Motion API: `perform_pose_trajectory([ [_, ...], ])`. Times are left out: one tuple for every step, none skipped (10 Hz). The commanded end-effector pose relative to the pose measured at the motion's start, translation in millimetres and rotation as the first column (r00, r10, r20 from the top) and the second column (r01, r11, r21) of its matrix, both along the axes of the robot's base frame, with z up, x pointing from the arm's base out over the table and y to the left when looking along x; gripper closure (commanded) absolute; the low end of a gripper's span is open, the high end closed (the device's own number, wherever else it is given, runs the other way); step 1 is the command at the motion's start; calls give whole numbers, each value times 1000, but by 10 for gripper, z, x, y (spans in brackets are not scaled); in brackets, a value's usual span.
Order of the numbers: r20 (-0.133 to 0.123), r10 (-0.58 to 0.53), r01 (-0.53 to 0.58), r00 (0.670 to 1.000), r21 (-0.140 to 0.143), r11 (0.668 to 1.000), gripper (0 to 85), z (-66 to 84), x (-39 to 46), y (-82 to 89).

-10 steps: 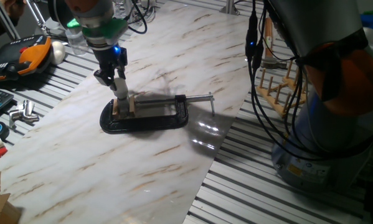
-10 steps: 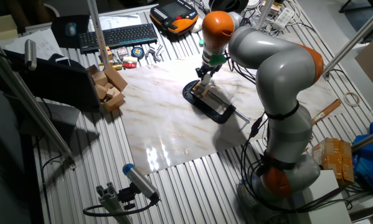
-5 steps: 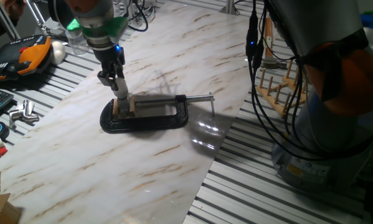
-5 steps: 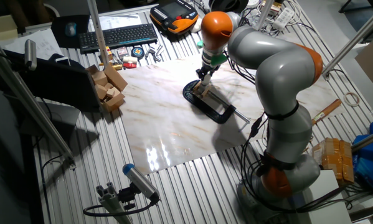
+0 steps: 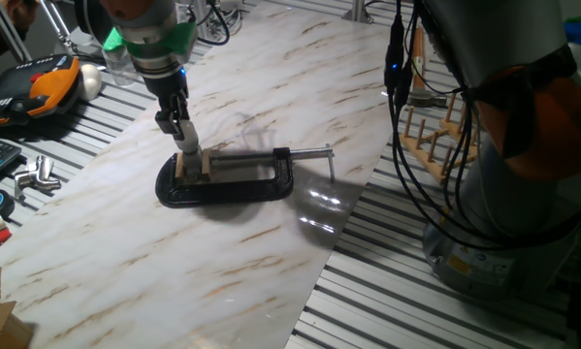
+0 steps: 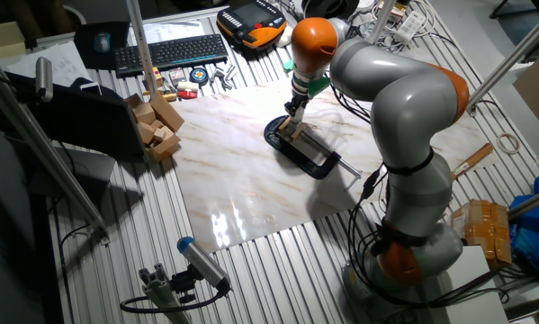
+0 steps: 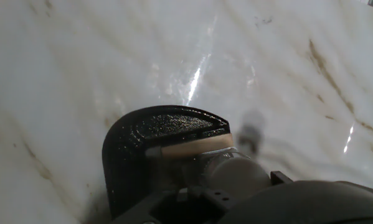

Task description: Take out the light bulb by rotating it

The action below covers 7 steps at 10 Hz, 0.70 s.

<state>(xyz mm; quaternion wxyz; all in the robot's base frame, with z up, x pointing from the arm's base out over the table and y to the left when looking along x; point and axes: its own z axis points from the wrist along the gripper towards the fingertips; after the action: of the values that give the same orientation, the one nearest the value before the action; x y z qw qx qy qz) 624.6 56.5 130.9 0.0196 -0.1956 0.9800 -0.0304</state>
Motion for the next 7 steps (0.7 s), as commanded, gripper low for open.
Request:
perform_pose_trajectory([
  [-1, -1, 1, 1000, 5, 1000, 850, 2, 0, -1],
  [-2, -9, 9, 1000, 17, 1000, 850, 14, 1, 5],
  [0, -9, 9, 1000, 17, 1000, 850, 10, 0, 3],
  [4, 7, -7, 1000, 7, 1000, 850, 10, 1, 4],
  [-1, -3, 3, 1000, 9, 1000, 850, 11, 0, 3],
  [-8, -6, 6, 1000, 9, 1000, 850, 10, 2, 4],
  [-18, -29, 30, 999, 10, 1000, 850, 11, 4, 5],
])
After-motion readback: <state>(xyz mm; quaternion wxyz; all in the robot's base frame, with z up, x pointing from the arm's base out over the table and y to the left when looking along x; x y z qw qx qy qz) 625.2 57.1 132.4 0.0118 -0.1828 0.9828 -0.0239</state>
